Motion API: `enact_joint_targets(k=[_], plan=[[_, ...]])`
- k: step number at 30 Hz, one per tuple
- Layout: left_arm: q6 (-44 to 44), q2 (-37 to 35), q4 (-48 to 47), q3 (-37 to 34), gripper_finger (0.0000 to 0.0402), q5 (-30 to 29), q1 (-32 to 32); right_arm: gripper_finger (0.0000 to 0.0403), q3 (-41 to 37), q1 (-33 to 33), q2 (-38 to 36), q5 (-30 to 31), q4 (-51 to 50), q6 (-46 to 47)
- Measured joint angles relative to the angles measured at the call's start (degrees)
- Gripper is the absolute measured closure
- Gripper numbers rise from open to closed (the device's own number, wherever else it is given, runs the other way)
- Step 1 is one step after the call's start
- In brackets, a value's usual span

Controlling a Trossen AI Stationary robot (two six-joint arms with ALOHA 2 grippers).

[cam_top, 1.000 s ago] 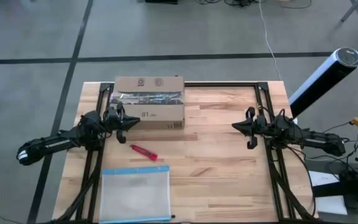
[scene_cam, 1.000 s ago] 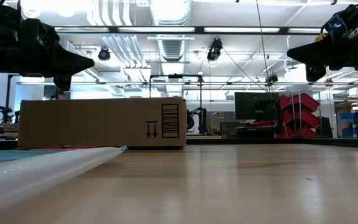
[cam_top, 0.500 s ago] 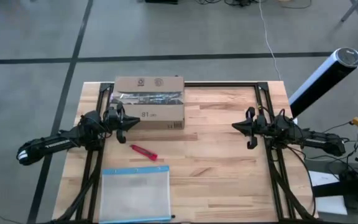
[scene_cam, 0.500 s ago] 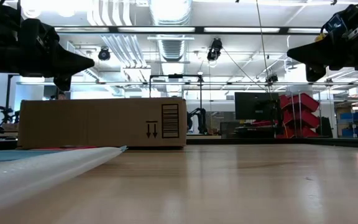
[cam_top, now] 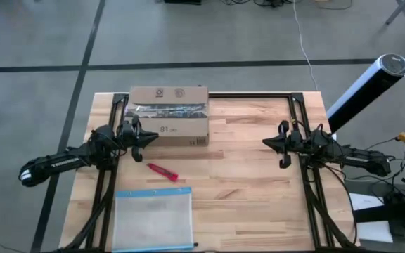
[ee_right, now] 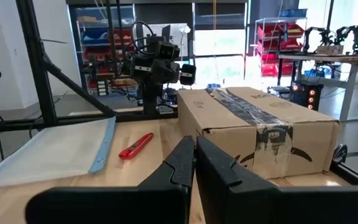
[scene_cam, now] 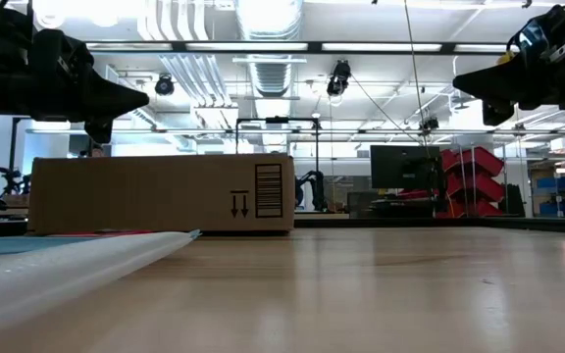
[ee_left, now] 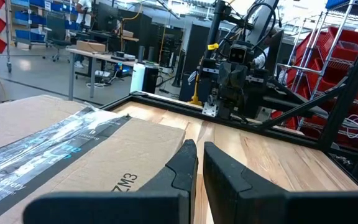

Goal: Unpack boxes
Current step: Break down the box using the red cutter

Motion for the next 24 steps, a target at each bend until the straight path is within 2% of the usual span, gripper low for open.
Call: enact_joint_targets(k=[6, 12, 18, 21, 24], plan=[[0.12, 0.0, 0.0, 0.0, 0.0388, -0.05, 0.0, 0.0403, 0.0, 0.0, 0.0, 0.7, 0.18, -1.44], [0.12, 0.0, 0.0, 0.0, 0.0388, -0.07, 0.0, 0.0403, 0.0, 0.0, 0.0, 6.01, 0.44, -0.85], [1.35, 0.01, 0.02, -0.01, 0.0388, -0.18, 0.0, 0.0403, -0.01, 0.0, 0.0, 6.03, 1.79, 2.02], [3.51, 0.01, 1.85, -0.02, 0.0388, -1.46, 0.0, 0.0403, 0.0, 0.0, 0.0, 6.01, 5.37, 3.55], [3.41, 0.01, 2.58, 0.94, 0.0388, -5.15, 0.0, 0.0403, 0.0, 0.0, -0.02, 5.56, 7.81, 3.37]])
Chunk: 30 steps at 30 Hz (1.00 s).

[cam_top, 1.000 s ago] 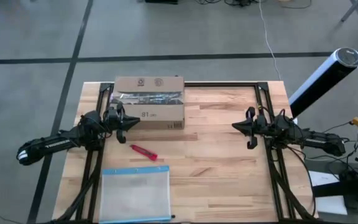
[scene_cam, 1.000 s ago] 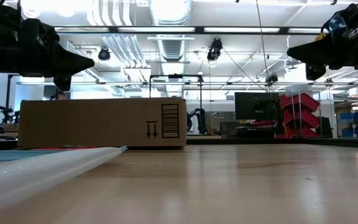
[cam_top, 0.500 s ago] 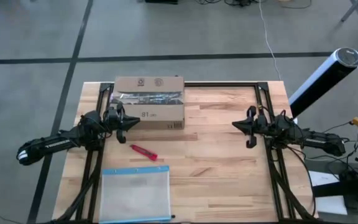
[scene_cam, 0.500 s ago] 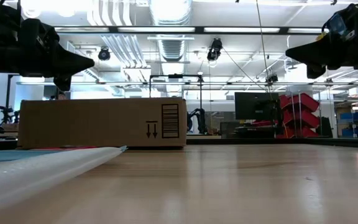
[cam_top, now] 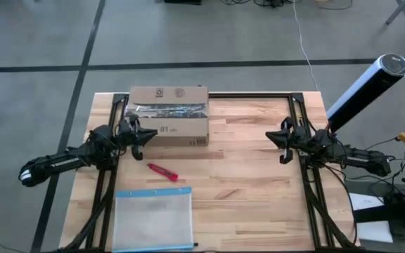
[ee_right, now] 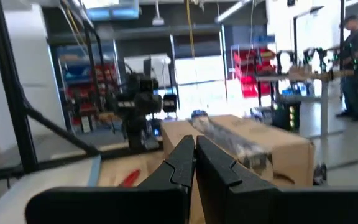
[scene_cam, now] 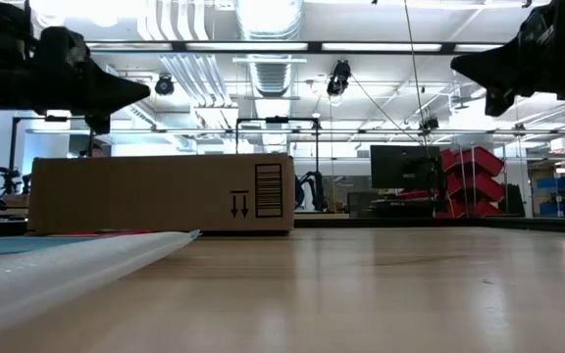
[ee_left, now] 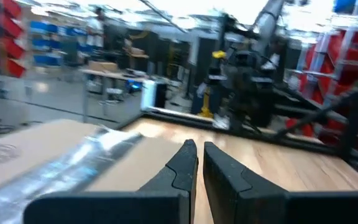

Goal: Unpack boxes
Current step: Break down the box using the red cutter

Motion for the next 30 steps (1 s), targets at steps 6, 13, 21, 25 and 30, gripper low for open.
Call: enact_joint_targets(k=[6, 13, 21, 25, 30], plan=[[-0.23, 0.38, -2.15, 3.69, 0.0388, -7.52, 0.0, 0.0403, 0.0, 0.02, 0.02, -0.19, -1.6, -1.04], [1.84, 4.69, -29.46, 16.81, 0.0362, -26.16, 0.0, 0.0403, 0.0, 0.02, 0.02, -0.07, -5.84, -1.21], [-4.65, 16.95, -48.52, 30.0, 0.0243, -44.6, 0.11, 0.0403, 0.0, 0.02, 0.02, -0.03, -5.04, -1.65], [-5.0, 24.37, -49.07, 32.79, 0.0174, -47.03, 2.14, 0.0403, 0.0, 0.02, 0.02, -0.02, -5.05, -1.34], [-5.1, 34.03, -49.16, 35.56, 0.0116, -44.79, 8.5, 0.0403, 0.0, 0.02, 0.02, 0.02, -4.85, 0.0]])
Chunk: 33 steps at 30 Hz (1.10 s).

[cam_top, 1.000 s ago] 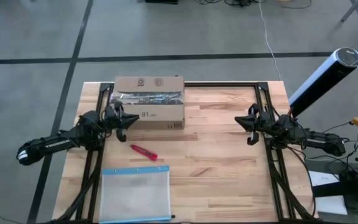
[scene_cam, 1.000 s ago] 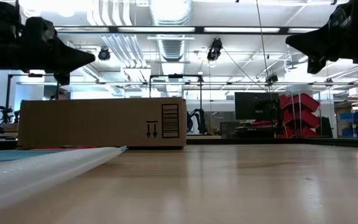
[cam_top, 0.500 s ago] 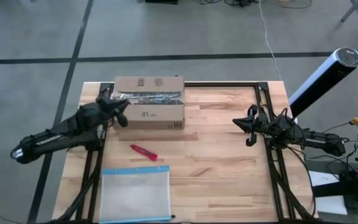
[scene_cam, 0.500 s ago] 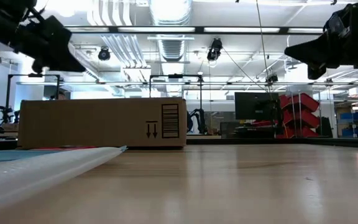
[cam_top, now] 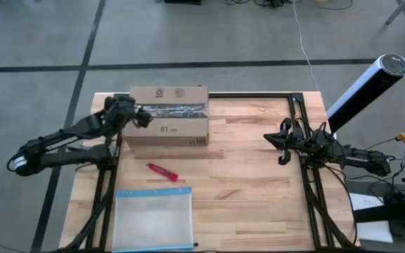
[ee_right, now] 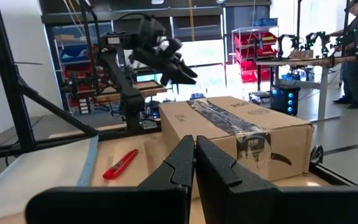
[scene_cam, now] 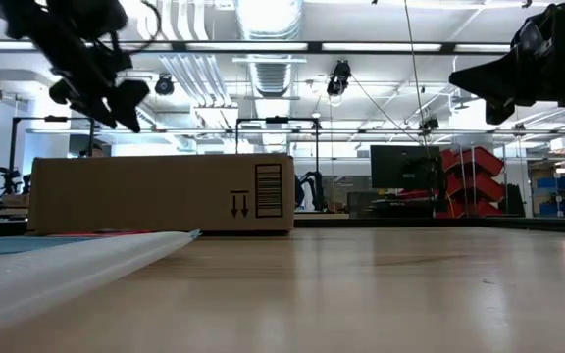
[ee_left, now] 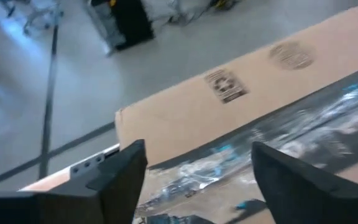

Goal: Unpack boxes
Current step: Break down the box using the red cutter

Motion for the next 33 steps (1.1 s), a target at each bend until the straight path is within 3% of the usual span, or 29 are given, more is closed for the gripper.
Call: enact_joint_targets(k=[9, 16, 26, 33], plan=[[4.82, 14.67, 0.34, 6.59, 0.0123, 8.42, 14.31, 0.0403, 0.0, 0.0, 0.0, 0.07, 0.49, 1.23], [5.86, 24.17, 0.42, 12.2, 0.0125, 14.11, 21.01, 0.0403, 0.0, 0.0, 0.0, 0.08, 0.51, 2.32], [9.33, 35.39, 1.33, 14.01, 0.0125, 23.7, 23.43, 0.0403, 0.0, 0.0, 0.0, 0.0, 0.56, 3.28], [8.71, 37.21, 2.16, 14.1, 0.0126, 29.28, 21.77, 0.0403, 0.0, 0.0, -0.01, 0.05, 1.49, 2.28]])
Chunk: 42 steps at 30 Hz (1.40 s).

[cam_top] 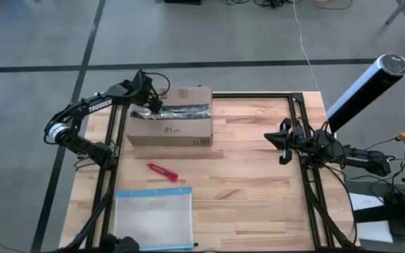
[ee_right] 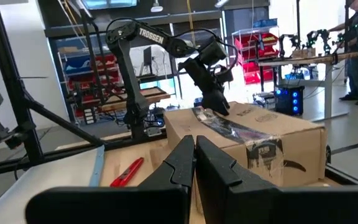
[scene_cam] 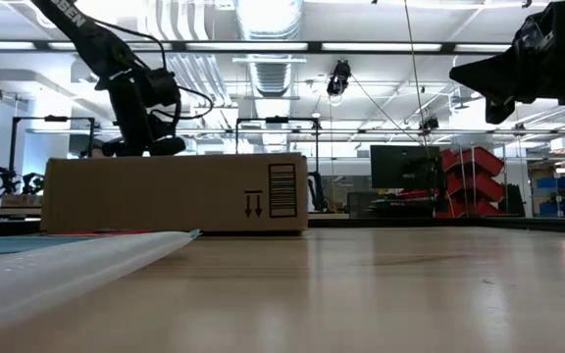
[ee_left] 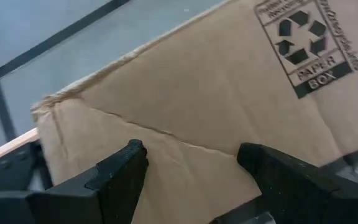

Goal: Unpack boxes
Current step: Break down the box using the red cutter

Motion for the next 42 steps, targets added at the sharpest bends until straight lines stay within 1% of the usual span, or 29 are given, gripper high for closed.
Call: enact_joint_targets(k=[3, 5, 12, 15, 17, 21, 25, 27, 35, 42], plan=[[-0.85, -0.8, 0.06, -0.23, 0.0126, 0.9, -1.9, 0.0403, 0.0, 0.0, -0.01, 0.01, 0.46, -0.37], [-1.11, -1.36, 0.48, -0.31, 0.0126, 2.81, -3.58, 0.0403, 0.0, 0.0, -0.01, 0.22, 0.52, -0.54], [-1.25, -1.49, 6.94, -0.57, 0.0125, 16.33, -12.4, 0.0403, 0.0, -0.01, 0.0, 0.36, 0.78, -0.62], [-0.17, -1.35, 12.6, -0.65, 0.0125, 21.0, -17.7, 0.0403, 0.0, 0.0, 0.01, 0.37, 1.06, -0.62], [1.78, -1.3, 16.14, -0.64, 0.0125, 22.71, -21.19, 0.0403, 0.0, 0.0, -0.01, 0.36, 1.25, -0.64], [6.43, -1.39, 16.12, 2.58, 0.0125, 22.61, -26.38, 0.0403, 0.0, -0.01, 0.0, 0.37, 1.62, -0.65], [7.37, -1.5, 13.64, 6.2, 0.0125, 22.17, -28.35, 0.0403, 0.0, 0.0, -0.01, 0.36, 1.62, -0.6], [7.2, -1.52, 13.6, 6.95, 0.0125, 22.08, -28.68, 0.0403, 0.0, -0.02, 0.01, 0.36, 1.6, -0.6], [6.63, -0.4, 15.26, 5.89, 0.0125, 21.66, -30.29, 0.0403, 0.0, 0.0, 0.01, 0.38, 1.6, -1.88], [8.22, 4.82, 20.73, 5.75, 0.0125, 21.6, -34.38, 0.0403, 0.0, -0.02, -0.01, 0.45, 1.56, -2.08]])
